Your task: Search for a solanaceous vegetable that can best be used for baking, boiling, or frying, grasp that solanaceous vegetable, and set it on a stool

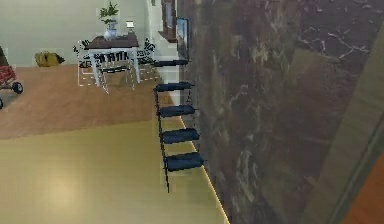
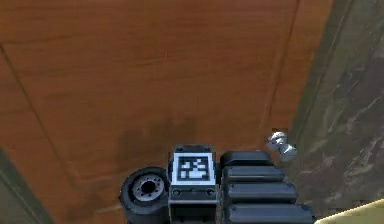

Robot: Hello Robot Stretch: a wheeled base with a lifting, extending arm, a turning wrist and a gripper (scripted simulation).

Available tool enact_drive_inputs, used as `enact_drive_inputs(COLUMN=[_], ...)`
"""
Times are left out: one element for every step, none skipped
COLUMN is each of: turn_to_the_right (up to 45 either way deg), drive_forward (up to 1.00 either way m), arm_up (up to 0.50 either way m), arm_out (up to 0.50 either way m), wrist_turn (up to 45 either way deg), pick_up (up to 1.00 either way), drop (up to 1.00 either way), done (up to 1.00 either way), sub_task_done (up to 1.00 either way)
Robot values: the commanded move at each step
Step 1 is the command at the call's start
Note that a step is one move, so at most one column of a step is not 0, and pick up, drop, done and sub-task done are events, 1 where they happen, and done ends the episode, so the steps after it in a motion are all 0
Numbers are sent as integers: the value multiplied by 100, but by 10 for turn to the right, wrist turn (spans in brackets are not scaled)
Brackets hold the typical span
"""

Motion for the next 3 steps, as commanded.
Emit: enact_drive_inputs(turn_to_the_right=[-420,0,-90], drive_forward=[0,100,0], arm_up=[0,0,0], arm_out=[0,0,0], wrist_turn=[0,0,0], pick_up=[0,0,0], drop=[0,0,0], done=[0,0,0], sub_task_done=[0,0,0])
